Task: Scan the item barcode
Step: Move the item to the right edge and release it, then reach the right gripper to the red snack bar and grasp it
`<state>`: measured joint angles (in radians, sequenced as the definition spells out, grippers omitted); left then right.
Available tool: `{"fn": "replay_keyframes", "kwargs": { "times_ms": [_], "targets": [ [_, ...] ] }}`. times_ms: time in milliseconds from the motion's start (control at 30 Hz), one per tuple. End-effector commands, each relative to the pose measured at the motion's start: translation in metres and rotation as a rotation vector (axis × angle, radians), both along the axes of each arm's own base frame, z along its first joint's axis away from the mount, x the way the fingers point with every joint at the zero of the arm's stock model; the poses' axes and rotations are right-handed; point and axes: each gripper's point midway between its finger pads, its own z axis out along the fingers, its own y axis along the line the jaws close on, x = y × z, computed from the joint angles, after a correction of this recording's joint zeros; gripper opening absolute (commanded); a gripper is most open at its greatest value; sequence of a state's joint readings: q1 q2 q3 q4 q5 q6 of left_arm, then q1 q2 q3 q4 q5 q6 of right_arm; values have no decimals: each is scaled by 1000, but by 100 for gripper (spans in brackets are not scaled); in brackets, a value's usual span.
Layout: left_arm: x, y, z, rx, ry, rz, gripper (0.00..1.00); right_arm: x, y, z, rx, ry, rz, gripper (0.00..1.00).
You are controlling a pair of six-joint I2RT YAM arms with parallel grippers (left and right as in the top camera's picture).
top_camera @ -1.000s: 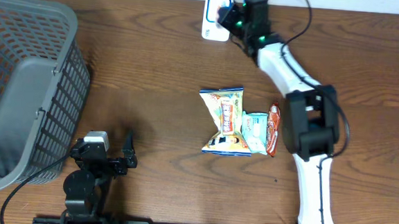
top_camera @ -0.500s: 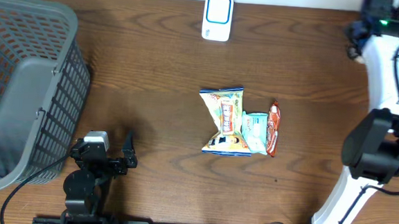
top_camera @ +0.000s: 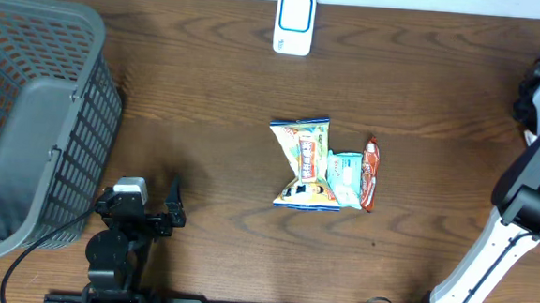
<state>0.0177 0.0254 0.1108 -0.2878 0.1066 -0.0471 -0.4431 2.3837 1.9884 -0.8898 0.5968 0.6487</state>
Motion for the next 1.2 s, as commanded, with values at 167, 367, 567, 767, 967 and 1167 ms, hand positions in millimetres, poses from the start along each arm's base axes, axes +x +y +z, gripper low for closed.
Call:
{"fn": "replay_keyframes", "kwargs": {
  "times_ms": [167, 367, 567, 767, 967, 1167],
  "targets": [
    [-2, -2, -12, 12, 37, -14, 98, -5, -21, 78, -65, -83, 52, 99],
    [-2, -2, -12, 11, 37, -14, 98, 36, 69, 179, 193, -473, 322, 99],
    [-2, -2, -12, 11, 37, -14, 98, 23, 179, 252, 518, -682, 523, 99],
    [-2, -2, -12, 11, 37, -14, 98, -18, 281, 242, 722, -513, 504, 99],
    [-2, -2, -12, 11, 37, -14, 98, -27, 364, 198, 732, -242, 812, 99],
    [-2, -2, -12, 12, 37, -14, 98, -55, 394, 120, 643, 89, 760, 99]
  ]
}}
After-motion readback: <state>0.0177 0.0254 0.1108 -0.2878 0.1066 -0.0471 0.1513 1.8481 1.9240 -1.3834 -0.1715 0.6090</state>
